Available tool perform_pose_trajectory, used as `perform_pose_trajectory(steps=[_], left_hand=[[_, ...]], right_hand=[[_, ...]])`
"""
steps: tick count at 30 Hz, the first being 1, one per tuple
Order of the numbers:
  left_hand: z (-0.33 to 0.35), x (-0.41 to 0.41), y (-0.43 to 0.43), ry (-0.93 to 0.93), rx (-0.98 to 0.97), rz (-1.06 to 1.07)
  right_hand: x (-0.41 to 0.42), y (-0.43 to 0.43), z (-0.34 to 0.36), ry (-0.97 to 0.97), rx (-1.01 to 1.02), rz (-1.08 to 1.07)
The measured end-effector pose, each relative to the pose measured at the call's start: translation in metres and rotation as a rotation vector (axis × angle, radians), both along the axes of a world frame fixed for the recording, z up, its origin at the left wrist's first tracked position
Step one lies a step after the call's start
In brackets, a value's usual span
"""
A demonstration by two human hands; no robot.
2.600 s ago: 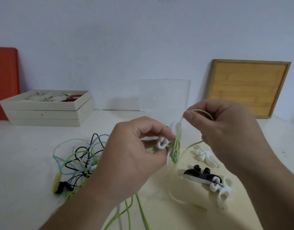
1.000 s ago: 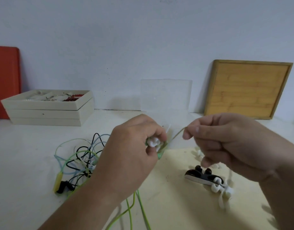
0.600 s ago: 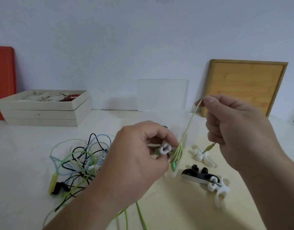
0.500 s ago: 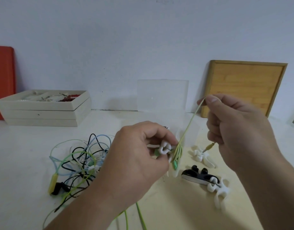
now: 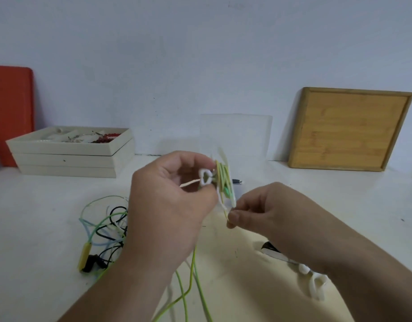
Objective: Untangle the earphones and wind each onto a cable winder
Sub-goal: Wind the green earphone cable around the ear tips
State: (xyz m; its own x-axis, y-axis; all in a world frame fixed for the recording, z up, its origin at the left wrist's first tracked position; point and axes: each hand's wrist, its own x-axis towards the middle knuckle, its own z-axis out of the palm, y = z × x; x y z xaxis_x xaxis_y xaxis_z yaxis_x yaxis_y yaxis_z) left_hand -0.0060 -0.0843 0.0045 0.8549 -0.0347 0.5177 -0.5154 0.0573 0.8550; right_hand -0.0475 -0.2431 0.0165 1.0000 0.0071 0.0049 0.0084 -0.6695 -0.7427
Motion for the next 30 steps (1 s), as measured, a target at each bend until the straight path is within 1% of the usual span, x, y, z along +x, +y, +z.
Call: perform_pose_trajectory(steps=[4, 6, 9, 12, 15, 19, 21, 26, 28, 30], left_hand=[[-0.001, 0.003, 0.000, 0.028, -0.047, 0.065], [-0.002, 0.004, 0.000, 0.022, -0.015, 0.085], [-0.002, 0.005, 0.002, -0.022, 0.092, 0.127], [-0.003, 0.005, 0.002, -0.040, 0.130, 0.146], [-0.003, 0.006, 0.003, -0.025, 0.130, 0.142], [-0.007, 0.014, 0.006, 0.090, 0.034, 0.091], [-0.009, 0.016, 0.006, 0.101, 0.038, 0.081], [-0.010, 0.006, 0.000, -0.083, 0.221, 0.177], [-0.011, 0.004, -0.001, -0.172, 0.305, 0.201], [-0.011, 0.003, -0.001, -0.250, 0.372, 0.184]], right_hand=[[-0.002, 0.004, 0.000, 0.006, 0.023, 0.157], [-0.004, 0.004, 0.003, -0.029, 0.044, 0.201], [-0.008, 0.002, 0.011, -0.082, 0.068, 0.181], [-0.010, -0.002, 0.016, -0.099, 0.088, 0.131], [-0.009, -0.003, 0.016, -0.092, 0.077, 0.110], [-0.012, -0.004, 0.017, -0.070, 0.090, 0.123], [-0.012, -0.004, 0.017, -0.081, 0.105, 0.131], [-0.011, -0.002, 0.015, -0.102, 0.119, 0.227], [-0.011, -0.003, 0.015, -0.127, 0.152, 0.199], [-0.010, -0.008, 0.015, -0.173, 0.196, 0.125]])
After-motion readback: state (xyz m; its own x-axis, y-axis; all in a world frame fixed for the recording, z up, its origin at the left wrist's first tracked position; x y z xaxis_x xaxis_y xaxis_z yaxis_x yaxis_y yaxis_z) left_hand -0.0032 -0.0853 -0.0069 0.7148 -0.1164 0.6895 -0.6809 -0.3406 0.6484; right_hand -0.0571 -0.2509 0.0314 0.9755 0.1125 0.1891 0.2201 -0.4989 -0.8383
